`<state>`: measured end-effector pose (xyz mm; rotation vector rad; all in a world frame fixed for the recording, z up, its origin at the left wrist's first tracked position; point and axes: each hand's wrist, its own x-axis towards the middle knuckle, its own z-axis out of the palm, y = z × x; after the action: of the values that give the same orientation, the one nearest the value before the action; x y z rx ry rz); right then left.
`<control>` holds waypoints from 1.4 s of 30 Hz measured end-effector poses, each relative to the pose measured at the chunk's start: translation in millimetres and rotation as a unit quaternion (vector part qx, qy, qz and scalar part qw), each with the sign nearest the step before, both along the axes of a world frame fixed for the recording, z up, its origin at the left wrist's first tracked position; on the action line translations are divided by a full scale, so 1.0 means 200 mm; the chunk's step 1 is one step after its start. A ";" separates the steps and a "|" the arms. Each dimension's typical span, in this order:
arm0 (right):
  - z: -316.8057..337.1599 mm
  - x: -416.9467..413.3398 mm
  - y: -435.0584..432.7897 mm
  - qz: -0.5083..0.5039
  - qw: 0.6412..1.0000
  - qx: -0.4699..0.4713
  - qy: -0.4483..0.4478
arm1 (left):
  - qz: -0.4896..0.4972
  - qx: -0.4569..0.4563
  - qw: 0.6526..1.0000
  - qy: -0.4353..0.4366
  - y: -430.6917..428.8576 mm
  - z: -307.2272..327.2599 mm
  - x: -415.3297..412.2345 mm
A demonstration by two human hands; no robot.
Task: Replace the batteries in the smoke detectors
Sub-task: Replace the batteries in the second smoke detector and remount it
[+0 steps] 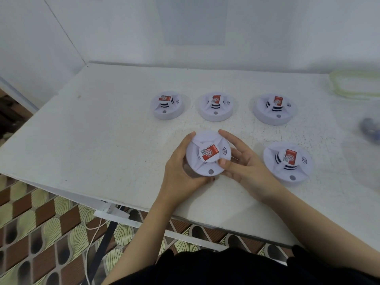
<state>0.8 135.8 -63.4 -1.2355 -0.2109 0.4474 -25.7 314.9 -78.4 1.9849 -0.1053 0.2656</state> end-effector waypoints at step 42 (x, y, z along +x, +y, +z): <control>-0.01 -0.01 0.00 -0.021 0.999 -0.029 -0.012 | -0.017 -0.039 0.998 0.046 0.01 -0.03 0.04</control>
<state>-1.2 135.2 -64.8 -1.3008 -0.1925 0.4042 -18.0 316.8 -84.0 1.9135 -0.0672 0.1534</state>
